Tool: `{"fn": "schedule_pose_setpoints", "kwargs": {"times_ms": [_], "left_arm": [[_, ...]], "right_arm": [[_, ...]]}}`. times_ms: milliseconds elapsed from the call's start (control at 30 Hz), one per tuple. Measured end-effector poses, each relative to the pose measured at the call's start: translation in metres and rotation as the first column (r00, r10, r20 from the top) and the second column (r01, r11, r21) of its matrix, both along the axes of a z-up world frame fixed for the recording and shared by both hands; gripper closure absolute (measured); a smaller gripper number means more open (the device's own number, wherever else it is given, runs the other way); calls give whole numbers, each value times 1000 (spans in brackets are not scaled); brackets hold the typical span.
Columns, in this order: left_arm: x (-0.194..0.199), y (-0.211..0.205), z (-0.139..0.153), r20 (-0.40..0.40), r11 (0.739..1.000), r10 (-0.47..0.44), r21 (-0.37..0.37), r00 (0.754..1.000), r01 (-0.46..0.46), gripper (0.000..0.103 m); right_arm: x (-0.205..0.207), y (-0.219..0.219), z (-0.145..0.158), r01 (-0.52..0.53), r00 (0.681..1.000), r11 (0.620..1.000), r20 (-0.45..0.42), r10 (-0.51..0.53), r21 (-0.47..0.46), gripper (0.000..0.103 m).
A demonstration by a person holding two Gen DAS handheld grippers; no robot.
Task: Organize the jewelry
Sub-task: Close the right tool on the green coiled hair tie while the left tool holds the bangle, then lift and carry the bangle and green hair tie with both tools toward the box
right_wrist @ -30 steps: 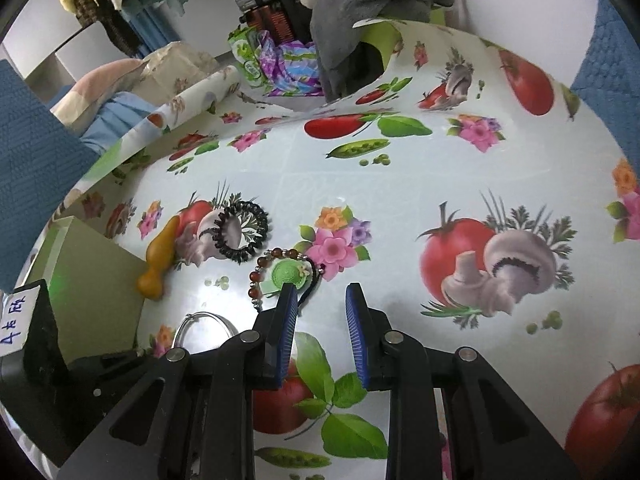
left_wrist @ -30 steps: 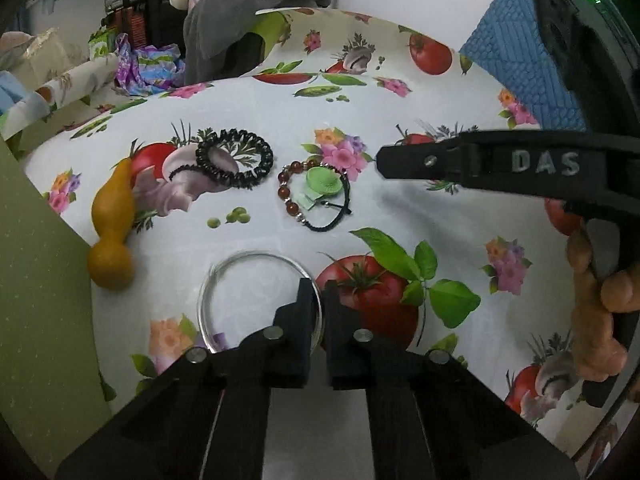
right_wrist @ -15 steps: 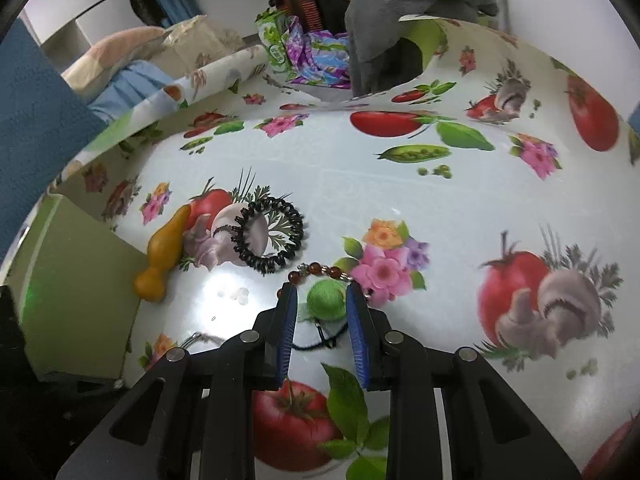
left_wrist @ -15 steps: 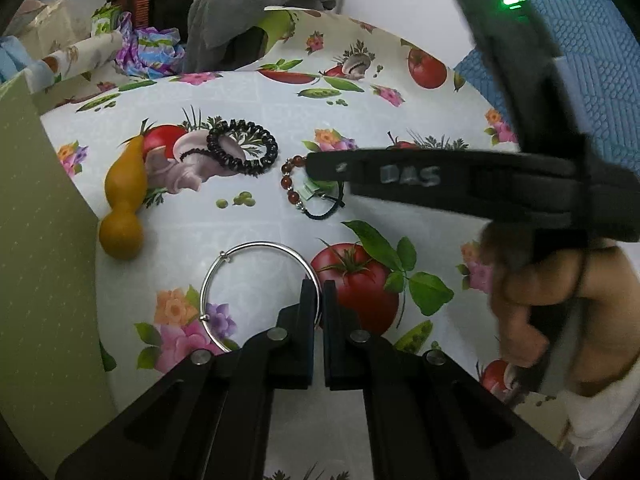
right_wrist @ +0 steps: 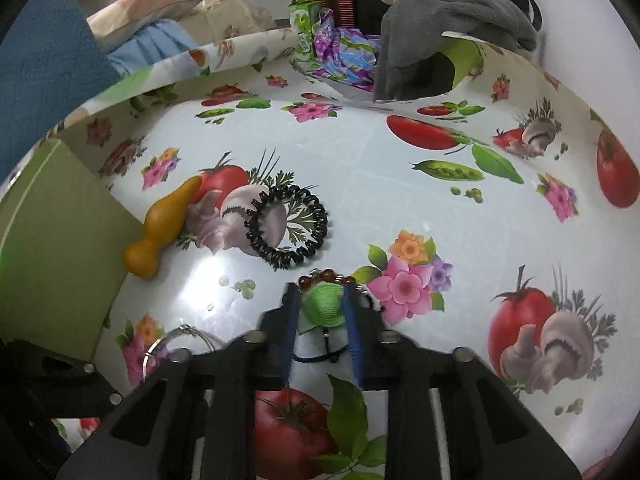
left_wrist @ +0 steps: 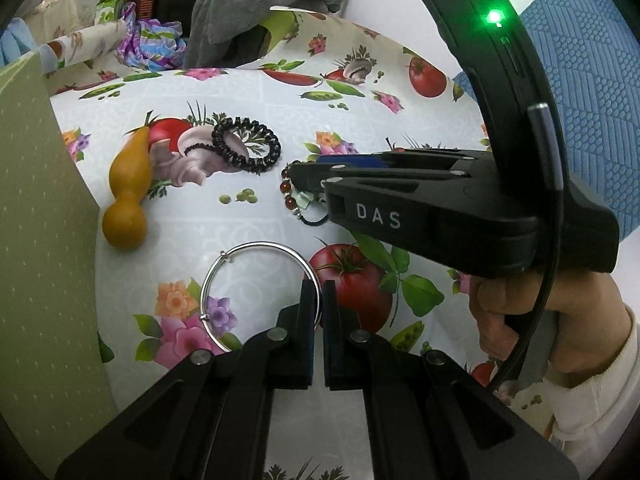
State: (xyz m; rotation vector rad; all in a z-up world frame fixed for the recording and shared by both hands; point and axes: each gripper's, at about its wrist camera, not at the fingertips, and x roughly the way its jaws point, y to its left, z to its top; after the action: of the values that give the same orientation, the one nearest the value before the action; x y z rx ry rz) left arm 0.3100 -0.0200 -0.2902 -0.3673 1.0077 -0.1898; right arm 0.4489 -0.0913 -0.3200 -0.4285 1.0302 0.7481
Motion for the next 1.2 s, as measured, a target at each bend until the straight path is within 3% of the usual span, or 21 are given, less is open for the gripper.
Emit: {"fn": "schedule_pose_setpoints", "kwargs": {"times_ms": [267, 700, 933, 1200], "left_arm": [[-3, 2, 5, 5, 1000, -2, -17, 1000, 2, 100], [-15, 3, 37, 59, 999, -1, -41, 998, 4, 103], [-33, 4, 52, 85, 999, -7, -36, 996, 10, 103], [-51, -6, 42, 92, 998, -55, -26, 994, 57, 103]], "right_arm": [[-9, -9, 9, 34, 999, 999, -7, -33, 42, 87], [-58, -59, 54, 257, 966, 963, 21, -259, 87, 87], [-87, -74, 52, 319, 948, 943, -34, -317, 95, 87], [-103, -85, 46, 347, 938, 934, -49, -344, 85, 86]]}}
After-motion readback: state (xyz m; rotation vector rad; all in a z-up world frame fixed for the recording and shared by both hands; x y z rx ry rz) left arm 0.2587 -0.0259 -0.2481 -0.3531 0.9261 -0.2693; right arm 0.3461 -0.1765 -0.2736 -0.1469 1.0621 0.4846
